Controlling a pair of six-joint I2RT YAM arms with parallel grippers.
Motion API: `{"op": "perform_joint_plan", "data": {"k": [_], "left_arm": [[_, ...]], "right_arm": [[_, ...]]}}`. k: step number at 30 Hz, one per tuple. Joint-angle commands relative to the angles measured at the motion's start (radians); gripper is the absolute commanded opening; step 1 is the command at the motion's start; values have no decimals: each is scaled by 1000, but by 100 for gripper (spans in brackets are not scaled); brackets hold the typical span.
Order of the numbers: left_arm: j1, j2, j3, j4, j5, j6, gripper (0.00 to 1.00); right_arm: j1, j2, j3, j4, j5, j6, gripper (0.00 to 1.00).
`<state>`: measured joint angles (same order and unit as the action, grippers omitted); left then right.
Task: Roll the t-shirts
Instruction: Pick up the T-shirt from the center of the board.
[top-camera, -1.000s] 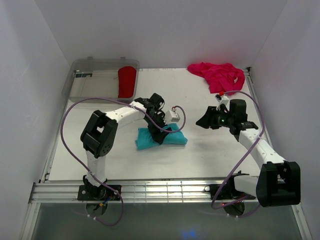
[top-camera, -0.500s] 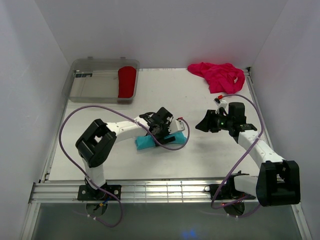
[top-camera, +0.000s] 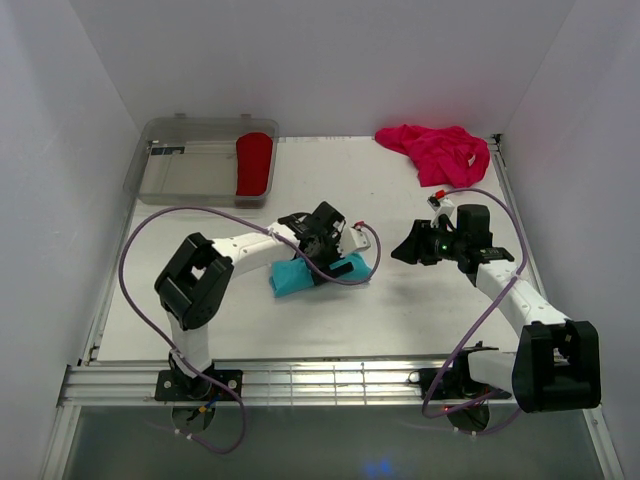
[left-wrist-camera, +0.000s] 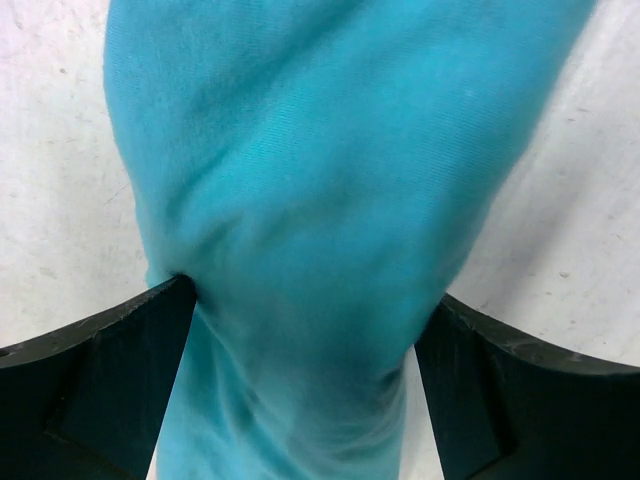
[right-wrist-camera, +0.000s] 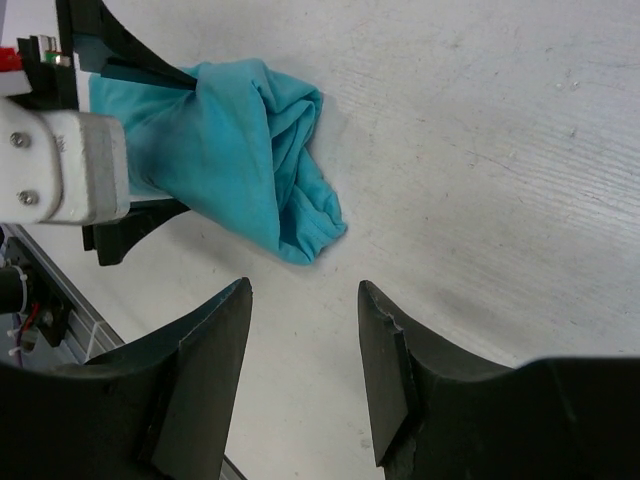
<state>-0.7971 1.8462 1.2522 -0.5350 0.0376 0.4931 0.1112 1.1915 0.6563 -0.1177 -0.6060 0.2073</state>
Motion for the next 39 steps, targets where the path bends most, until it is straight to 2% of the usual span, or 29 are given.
{"op": "perform_joint_plan", "data": {"k": [1, 7, 12, 15, 16, 17, 21, 23, 24, 29, 39], "left_arm": [[59, 70, 48, -60, 80, -40, 98], [84, 88, 38, -94, 176, -51, 98], [64, 145, -43, -43, 56, -65, 98], [62, 151, -54, -49, 70, -71, 78], [62, 148, -54, -52, 73, -73, 68], [62, 143, -53, -56, 77, -74, 52], [76, 133, 10, -146, 145, -105, 37], [87, 136, 85, -218, 223, -123, 30], [97, 137, 111, -233, 243, -132, 22], [150, 93, 239, -272, 320, -226, 23], [278, -60, 423, -142, 248, -369, 23]], "right_arm": [[-5, -10, 3, 16, -20, -8, 53], [-5, -17, -12, 18, -12, -11, 53], [-5, -4, -4, 24, -31, 0, 53], [-5, -15, -3, 21, -21, 0, 53], [-7, -16, -6, 21, -20, 0, 53], [-5, -18, -9, 23, -18, -2, 53], [-5, -10, -9, 23, -18, 6, 52], [-5, -9, -7, 23, -20, 9, 52], [-5, -9, -7, 23, -20, 9, 52], [-7, -18, 3, 18, -15, 9, 52], [-7, -27, 23, 12, -14, 24, 52]]}}
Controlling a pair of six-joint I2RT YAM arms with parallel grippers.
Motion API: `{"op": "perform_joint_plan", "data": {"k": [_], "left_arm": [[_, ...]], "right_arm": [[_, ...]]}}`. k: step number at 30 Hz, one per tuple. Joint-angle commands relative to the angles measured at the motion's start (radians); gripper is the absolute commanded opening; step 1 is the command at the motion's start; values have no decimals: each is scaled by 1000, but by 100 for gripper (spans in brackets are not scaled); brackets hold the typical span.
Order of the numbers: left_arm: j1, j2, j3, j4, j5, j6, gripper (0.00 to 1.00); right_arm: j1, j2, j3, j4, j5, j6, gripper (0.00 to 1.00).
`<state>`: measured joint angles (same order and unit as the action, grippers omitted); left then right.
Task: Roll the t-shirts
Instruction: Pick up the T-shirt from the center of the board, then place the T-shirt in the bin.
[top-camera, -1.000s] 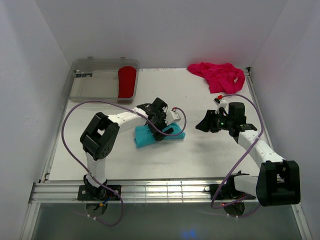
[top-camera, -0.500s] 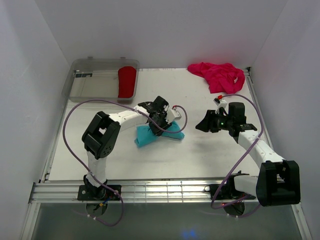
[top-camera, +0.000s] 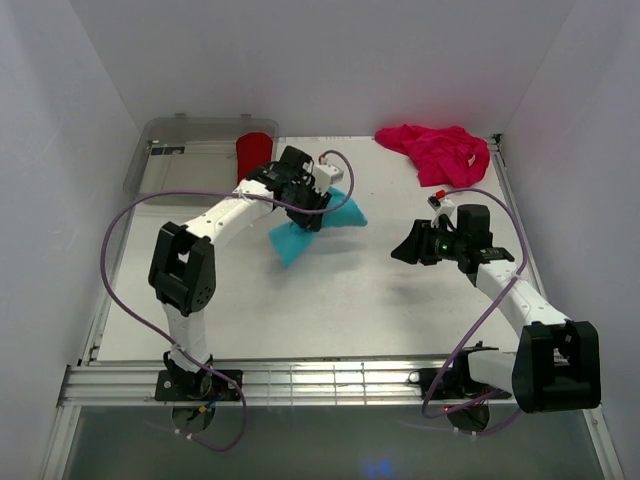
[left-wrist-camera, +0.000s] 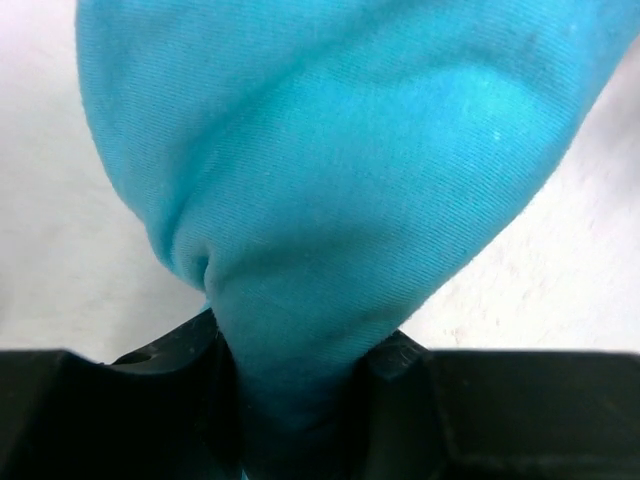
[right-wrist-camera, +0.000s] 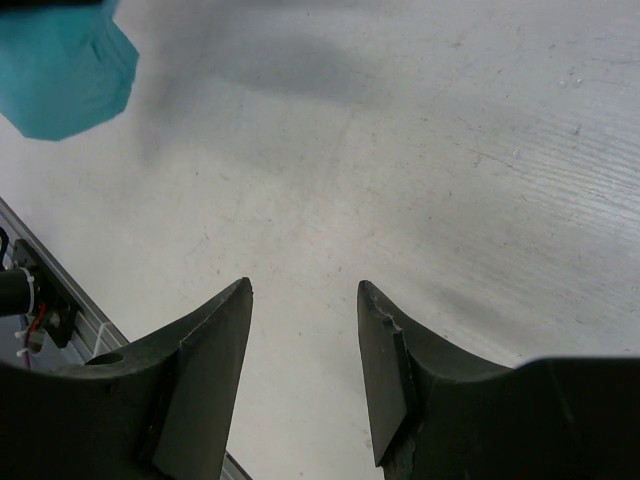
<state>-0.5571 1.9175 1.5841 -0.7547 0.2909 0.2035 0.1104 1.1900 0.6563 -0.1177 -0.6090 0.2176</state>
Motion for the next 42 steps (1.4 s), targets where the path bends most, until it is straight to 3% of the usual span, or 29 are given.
{"op": "perform_joint_plan", "data": {"k": [1, 6, 12, 18, 25, 36, 42], "left_arm": [[55, -143, 97, 104, -12, -96, 23], [172, -138, 248, 173, -151, -87, 26], [425, 3, 434, 198, -260, -101, 26], [592, 191, 566, 221, -337, -160, 28], [609, 371, 568, 221, -351, -196, 33], [594, 505, 617, 130, -208, -308, 43], [541, 543, 617, 98, -161, -334, 69]], "right_arm": [[-6, -27, 23, 10, -11, 16, 52], [-6, -46, 29, -10, 2, 17, 52], [-6, -50, 34, -28, 8, 22, 52], [-8, -41, 37, -46, 29, 20, 53], [-5, -35, 25, -60, 49, 6, 53], [-8, -33, -4, -68, 77, -14, 53], [-8, -20, 5, -68, 75, -17, 53]]}}
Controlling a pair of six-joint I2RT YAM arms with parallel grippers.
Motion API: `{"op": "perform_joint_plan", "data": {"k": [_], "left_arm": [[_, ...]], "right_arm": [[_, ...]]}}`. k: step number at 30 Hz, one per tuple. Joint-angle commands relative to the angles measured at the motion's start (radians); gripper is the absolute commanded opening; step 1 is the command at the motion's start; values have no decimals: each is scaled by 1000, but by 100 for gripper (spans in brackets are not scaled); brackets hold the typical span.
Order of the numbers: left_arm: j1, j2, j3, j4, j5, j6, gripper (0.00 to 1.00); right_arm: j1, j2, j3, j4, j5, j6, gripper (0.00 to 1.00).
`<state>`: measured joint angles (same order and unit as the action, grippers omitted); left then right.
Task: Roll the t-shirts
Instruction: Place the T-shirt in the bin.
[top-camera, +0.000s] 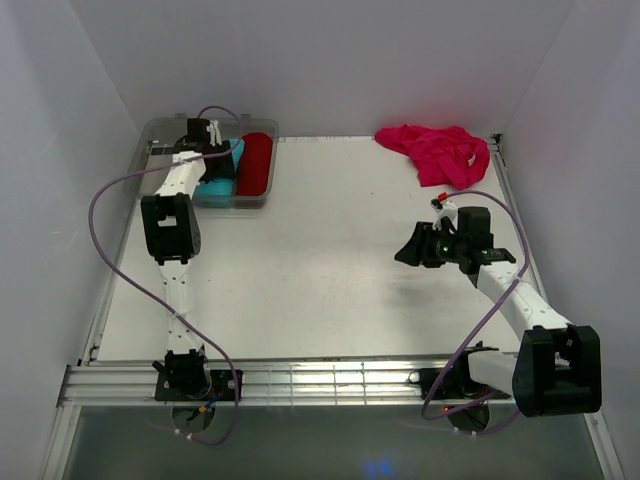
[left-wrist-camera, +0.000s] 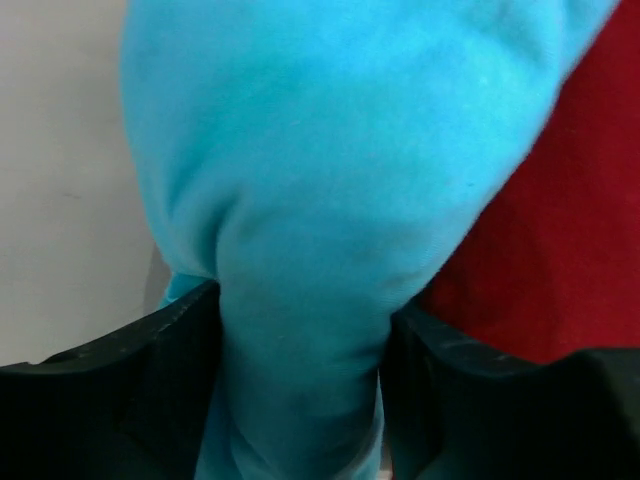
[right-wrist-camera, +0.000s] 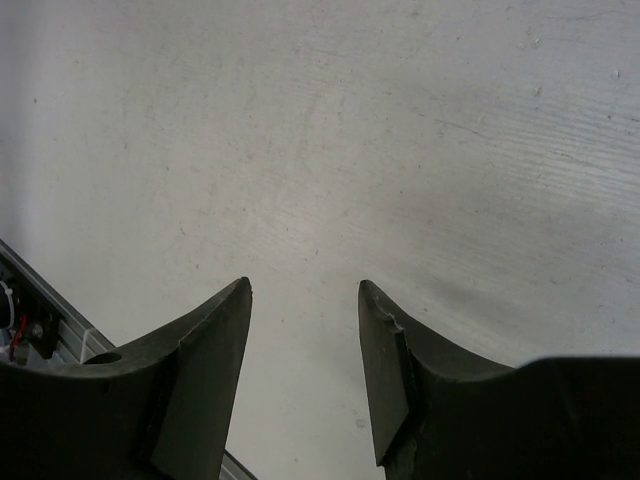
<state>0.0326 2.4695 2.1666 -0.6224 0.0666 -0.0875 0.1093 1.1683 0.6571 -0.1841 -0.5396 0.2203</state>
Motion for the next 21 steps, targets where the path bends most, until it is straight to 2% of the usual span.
{"op": "perform_joint_plan", "data": {"k": [1, 8, 15, 21], "left_arm": [[-49, -6, 36, -34, 74, -55, 70], [-48, -26, 74, -16, 139, -138, 75], [-43, -109, 30, 10, 19, -101, 82], [-34, -196, -18, 33, -7, -86, 86]], "right_arm": [[-7, 2, 6, 0, 7, -21, 53], [-7, 5, -1, -3, 4, -24, 53], [-7, -4, 13, -21, -3, -33, 54], [-7, -22, -1, -17, -8, -32, 54]]}}
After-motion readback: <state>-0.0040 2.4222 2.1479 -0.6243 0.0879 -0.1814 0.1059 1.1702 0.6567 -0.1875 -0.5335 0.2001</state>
